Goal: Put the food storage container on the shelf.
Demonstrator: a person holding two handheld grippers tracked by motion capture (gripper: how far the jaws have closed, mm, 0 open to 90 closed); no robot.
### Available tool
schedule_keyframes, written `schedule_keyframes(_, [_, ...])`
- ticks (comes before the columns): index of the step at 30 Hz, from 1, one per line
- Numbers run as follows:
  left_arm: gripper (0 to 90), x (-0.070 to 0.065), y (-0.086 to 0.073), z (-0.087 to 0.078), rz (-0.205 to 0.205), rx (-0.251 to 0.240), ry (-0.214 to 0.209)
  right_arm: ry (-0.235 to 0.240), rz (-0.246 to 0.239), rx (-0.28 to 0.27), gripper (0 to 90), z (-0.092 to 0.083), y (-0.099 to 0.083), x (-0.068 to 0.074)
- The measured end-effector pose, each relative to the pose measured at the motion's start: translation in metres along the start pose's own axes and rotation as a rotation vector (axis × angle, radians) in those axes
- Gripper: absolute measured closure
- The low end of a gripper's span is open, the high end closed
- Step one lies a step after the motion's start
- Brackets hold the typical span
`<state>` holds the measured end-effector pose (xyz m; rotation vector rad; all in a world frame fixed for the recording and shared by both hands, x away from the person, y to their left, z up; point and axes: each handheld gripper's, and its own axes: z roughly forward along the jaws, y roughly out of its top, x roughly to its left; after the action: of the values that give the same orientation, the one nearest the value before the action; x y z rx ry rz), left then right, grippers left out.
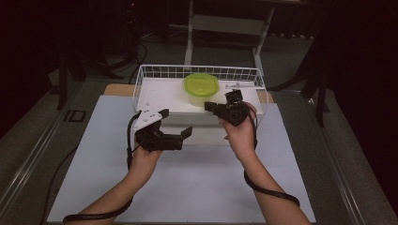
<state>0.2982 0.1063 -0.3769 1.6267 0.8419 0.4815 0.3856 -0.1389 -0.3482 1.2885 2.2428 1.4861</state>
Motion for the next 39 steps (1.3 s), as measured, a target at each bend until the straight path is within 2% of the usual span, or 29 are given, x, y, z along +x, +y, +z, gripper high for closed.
schedule_keyframes(4, [1.5, -0.001, 0.0, -0.001, 0.003, -0.005, 0.0, -0.002, -0.011, 0.008, 87.1, 0.002, 0.0, 0.002])
schedule_keyframes(9, [1.5, -0.003, -0.002, -0.004, 0.005, -0.003, -0.026, 0.025, -0.018, -0.002, 82.1, -0.004, -0.006, 0.006])
schedule_keyframes(14, [1.5, -0.005, -0.004, -0.008, 0.024, -0.013, -0.058, 0.044, -0.072, -0.035, 64.2, -0.021, -0.017, 0.013])
schedule_keyframes(16, [1.5, -0.005, -0.005, -0.011, 0.044, -0.041, -0.078, 0.062, -0.08, -0.054, 54.1, -0.027, -0.02, 0.015])
schedule_keyframes(20, [1.5, -0.008, -0.005, -0.016, 0.063, -0.038, -0.102, 0.076, -0.113, -0.065, 40.4, -0.034, -0.027, 0.018])
schedule_keyframes(22, [1.5, -0.01, -0.005, -0.019, 0.063, -0.048, -0.117, 0.1, -0.141, -0.075, 29.8, -0.036, -0.03, 0.017])
schedule_keyframes(23, [1.5, -0.011, -0.005, -0.019, 0.069, -0.046, -0.119, 0.11, -0.153, -0.086, 28.2, -0.038, -0.033, 0.018])
schedule_keyframes(26, [1.5, -0.015, -0.005, -0.022, 0.086, -0.042, -0.135, 0.133, -0.143, -0.118, 19.0, -0.043, -0.04, 0.017])
schedule_keyframes(30, [1.5, -0.019, -0.009, -0.024, 0.097, -0.037, -0.152, 0.106, -0.192, -0.12, 16.8, -0.048, -0.047, 0.016])
schedule_keyframes(35, [1.5, -0.021, -0.015, -0.027, 0.09, -0.03, -0.179, 0.104, -0.205, -0.117, 16.8, -0.051, -0.057, 0.013])
schedule_keyframes(39, [1.5, -0.02, -0.021, -0.03, 0.087, -0.018, -0.183, 0.112, -0.208, -0.114, 16.8, -0.053, -0.068, 0.01])
